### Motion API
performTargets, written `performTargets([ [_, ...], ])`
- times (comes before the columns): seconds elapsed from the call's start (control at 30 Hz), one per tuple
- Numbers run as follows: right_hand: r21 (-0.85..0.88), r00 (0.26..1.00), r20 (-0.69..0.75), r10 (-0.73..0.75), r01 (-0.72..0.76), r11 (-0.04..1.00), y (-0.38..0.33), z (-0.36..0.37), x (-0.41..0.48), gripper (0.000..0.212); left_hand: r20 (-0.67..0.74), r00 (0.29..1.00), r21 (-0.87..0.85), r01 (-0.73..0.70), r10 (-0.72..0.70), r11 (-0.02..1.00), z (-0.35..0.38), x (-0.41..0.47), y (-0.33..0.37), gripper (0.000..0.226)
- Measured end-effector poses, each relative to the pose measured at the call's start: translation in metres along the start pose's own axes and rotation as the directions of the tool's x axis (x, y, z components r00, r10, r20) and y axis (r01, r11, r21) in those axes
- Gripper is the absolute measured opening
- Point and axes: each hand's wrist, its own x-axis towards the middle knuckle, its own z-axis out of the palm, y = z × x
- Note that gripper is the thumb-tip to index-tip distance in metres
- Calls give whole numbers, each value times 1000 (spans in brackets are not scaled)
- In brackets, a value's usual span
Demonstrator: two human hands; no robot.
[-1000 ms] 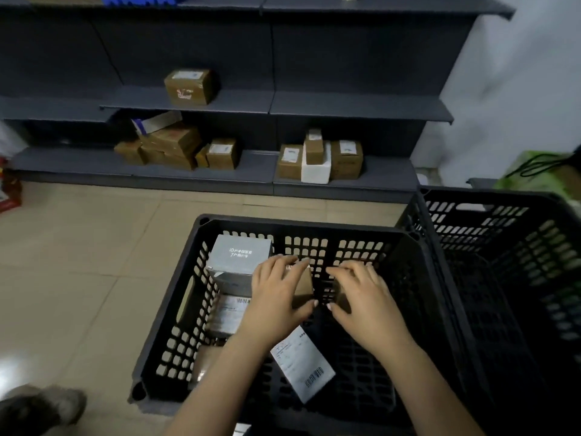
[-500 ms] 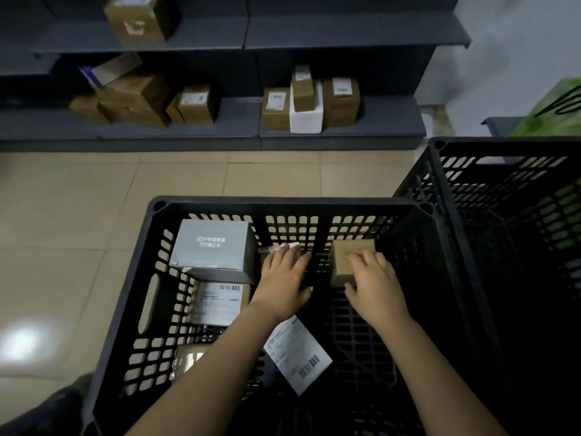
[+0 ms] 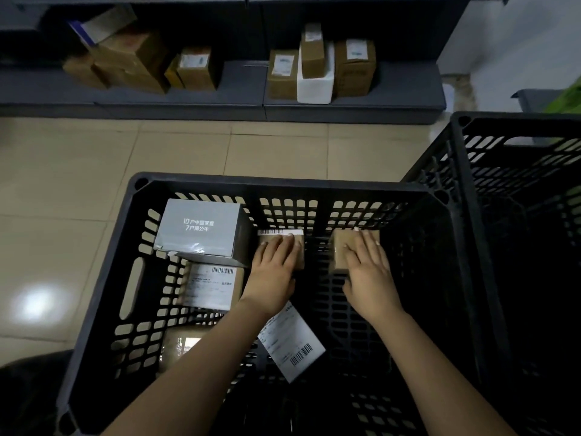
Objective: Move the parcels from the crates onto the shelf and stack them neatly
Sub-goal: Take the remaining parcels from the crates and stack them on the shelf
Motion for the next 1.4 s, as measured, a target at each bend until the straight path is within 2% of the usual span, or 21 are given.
performTargets([
  [0.07, -17, 1000, 27, -16, 16, 1000, 3, -2, 1, 66, -26, 998, -16, -56, 55, 998, 0, 0, -1, 68],
  [0.17, 24, 994, 105, -34, 32, 999, 7, -4, 3, 58, 11, 994, -1, -109, 109, 994, 3, 0, -1, 68],
  [0.33, 32, 997, 72, -20, 18, 999, 4, -13, 4, 49, 57, 998, 38, -30, 28, 999, 3, 3, -1, 80],
  [0.4, 29, 998, 56, -15, 13, 999, 2, -13, 3, 54, 55, 998, 60, -11, 8, 998, 0, 5, -3, 87],
  [0.5, 33, 998, 66, -3, 1, 999, 2, -10, 3, 80, 7, 1000, 138, 0, -1, 990, -5, 11, -4, 97],
  [0.57, 28, 998, 63, 7, -9, 1000, 4, -10, 4, 91, 15, 1000, 195, -15, 13, 981, -6, 14, -3, 95],
  [0.77, -5, 1000, 15, 11, -11, 1000, 9, -6, 5, 75, -4, 995, 158, -99, 101, 982, 3, 14, -6, 85],
  [0.9, -42, 1000, 4, -4, 4, 999, 12, 4, 1, 76, 0, 988, 140, -154, 156, 978, 4, 16, -5, 81],
  [0.97, -49, 998, -61, 7, -10, 999, 10, 6, -3, 73, -34, 983, 127, -177, 182, 976, 4, 15, -7, 85],
  [1.1, -97, 993, -106, 61, -72, 993, 4, 8, -9, 98, -114, 971, 187, -186, 210, 965, 13, 15, -14, 106],
  [1.17, -108, 991, -107, 76, -87, 990, 0, 11, -16, 93, -143, 964, 185, -198, 226, 963, 15, 12, -12, 106],
  [1.3, -56, 997, -18, 68, -69, 996, -17, 1, -35, 81, -206, 940, 145, -247, 273, 958, 10, -4, -5, 99],
  [1.4, -30, 984, -153, 91, -97, 995, -25, -22, -41, 75, -303, 910, 68, -275, 283, 959, -2, -17, -2, 97],
])
